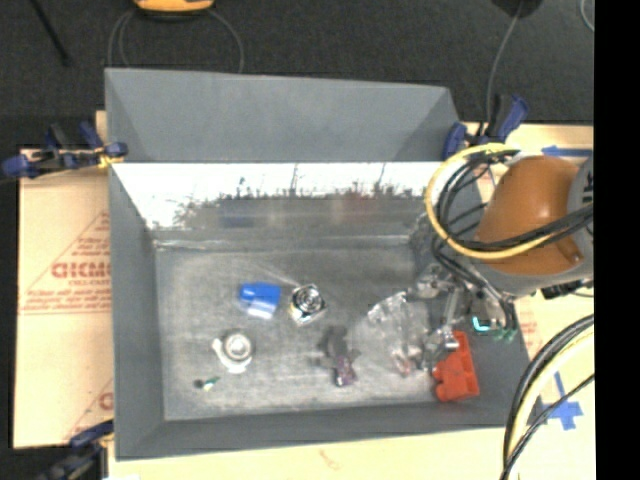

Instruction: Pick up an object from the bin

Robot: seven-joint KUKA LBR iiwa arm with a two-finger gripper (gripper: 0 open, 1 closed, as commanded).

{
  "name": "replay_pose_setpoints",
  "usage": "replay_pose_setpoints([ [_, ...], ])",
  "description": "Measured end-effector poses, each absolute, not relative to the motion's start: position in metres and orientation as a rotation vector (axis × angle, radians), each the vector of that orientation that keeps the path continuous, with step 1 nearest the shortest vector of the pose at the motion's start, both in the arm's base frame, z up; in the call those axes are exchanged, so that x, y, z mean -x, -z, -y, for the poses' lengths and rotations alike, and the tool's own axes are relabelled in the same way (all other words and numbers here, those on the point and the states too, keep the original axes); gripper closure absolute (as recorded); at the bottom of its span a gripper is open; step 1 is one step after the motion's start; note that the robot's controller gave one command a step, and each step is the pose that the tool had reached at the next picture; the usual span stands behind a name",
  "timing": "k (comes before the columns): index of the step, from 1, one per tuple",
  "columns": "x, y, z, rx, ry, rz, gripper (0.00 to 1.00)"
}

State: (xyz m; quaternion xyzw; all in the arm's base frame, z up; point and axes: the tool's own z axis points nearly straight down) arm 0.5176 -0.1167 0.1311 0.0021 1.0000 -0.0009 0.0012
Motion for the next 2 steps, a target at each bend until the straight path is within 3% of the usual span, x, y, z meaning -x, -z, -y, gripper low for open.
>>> replay_pose_setpoints([
  [1,-0.5297,-0.1124,0.1189,-0.032,0.005,-3.133,0.0],
  [2,-0.5327,-0.1115,0.117,-0.029,0.001,-3.123,1.0],
])
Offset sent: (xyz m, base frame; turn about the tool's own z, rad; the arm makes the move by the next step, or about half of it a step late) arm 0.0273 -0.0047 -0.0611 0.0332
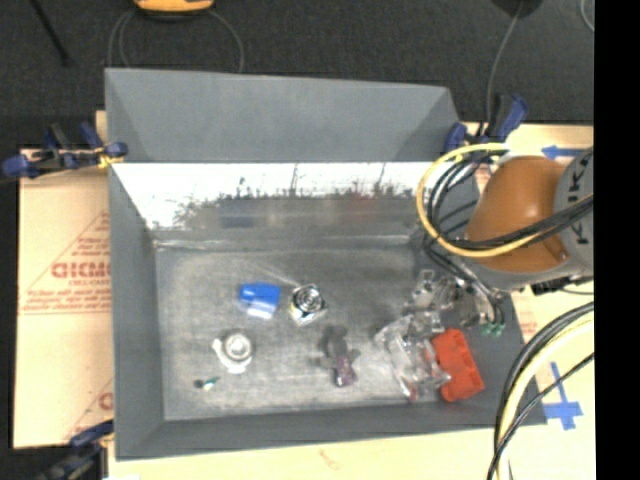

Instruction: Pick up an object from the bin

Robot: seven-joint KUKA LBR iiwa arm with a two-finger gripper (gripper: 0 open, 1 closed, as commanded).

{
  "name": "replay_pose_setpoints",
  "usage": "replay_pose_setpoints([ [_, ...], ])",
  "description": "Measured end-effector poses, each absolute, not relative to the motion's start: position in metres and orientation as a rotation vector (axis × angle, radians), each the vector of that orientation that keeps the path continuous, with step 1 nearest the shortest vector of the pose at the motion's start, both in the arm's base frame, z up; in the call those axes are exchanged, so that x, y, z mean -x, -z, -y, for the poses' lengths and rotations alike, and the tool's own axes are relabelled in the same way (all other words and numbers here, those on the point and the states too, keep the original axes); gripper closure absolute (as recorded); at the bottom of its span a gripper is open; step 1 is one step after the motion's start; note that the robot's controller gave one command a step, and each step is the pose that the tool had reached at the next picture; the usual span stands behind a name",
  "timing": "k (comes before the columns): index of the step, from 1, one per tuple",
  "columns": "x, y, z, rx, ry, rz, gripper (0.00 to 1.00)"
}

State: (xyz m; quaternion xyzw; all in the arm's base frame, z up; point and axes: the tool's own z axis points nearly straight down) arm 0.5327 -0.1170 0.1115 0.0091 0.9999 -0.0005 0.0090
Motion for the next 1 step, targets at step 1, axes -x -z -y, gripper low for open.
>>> replay_pose_setpoints([
  [1,-0.5446,-0.3488,0.1301,0.043,0.008,-3.129,1.0],
])
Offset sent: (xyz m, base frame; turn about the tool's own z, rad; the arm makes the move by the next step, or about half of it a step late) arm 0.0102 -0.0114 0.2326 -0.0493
